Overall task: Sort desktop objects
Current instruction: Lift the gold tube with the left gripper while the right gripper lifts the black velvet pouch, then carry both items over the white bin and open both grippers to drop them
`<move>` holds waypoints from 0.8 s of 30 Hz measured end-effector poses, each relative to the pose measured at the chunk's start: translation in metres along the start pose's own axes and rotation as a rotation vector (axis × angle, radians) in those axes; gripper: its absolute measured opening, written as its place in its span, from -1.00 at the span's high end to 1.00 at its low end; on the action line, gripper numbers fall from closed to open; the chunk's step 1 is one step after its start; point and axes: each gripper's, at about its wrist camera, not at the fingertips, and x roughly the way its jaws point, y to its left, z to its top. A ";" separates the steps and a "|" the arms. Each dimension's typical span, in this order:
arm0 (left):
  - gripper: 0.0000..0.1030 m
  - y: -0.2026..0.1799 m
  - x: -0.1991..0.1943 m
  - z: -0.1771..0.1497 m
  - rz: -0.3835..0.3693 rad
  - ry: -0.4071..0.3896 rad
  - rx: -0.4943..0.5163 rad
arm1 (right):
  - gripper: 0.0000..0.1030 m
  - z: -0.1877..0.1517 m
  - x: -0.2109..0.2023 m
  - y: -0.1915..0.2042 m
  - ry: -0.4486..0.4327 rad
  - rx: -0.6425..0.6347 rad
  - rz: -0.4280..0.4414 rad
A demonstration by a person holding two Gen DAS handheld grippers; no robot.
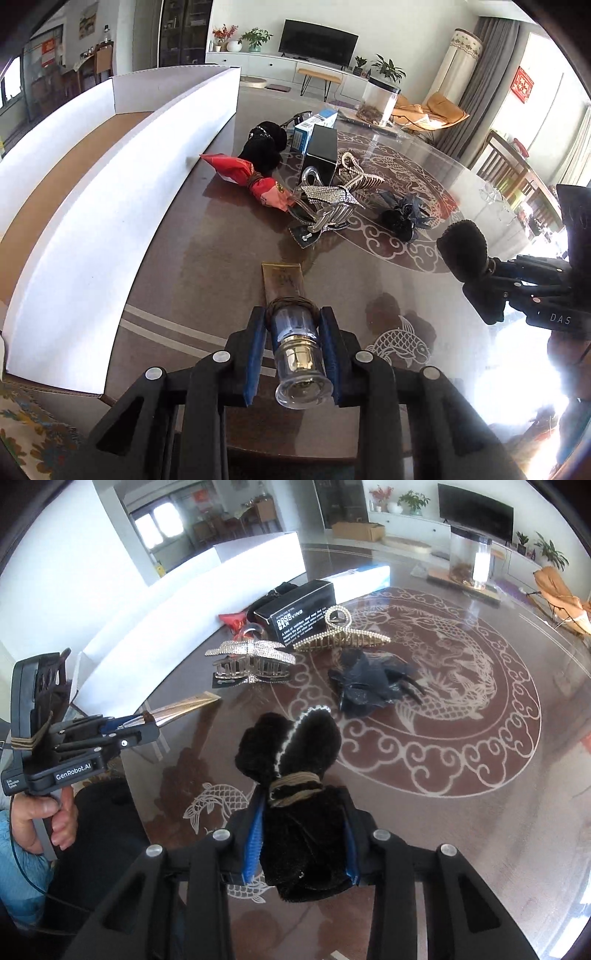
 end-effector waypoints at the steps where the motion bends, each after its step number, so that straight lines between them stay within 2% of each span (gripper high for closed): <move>1: 0.44 0.001 -0.006 0.003 -0.002 -0.014 -0.003 | 0.29 0.006 -0.002 0.004 -0.013 -0.017 -0.010; 15: 0.45 0.036 -0.087 0.030 -0.025 -0.214 -0.096 | 0.29 0.082 -0.011 0.079 -0.138 -0.122 0.059; 20: 0.45 0.086 -0.130 0.056 -0.010 -0.264 -0.168 | 0.29 0.131 -0.010 0.123 -0.178 -0.137 0.137; 24: 0.45 0.142 -0.141 0.087 0.090 -0.251 -0.201 | 0.29 0.183 0.004 0.178 -0.219 -0.160 0.223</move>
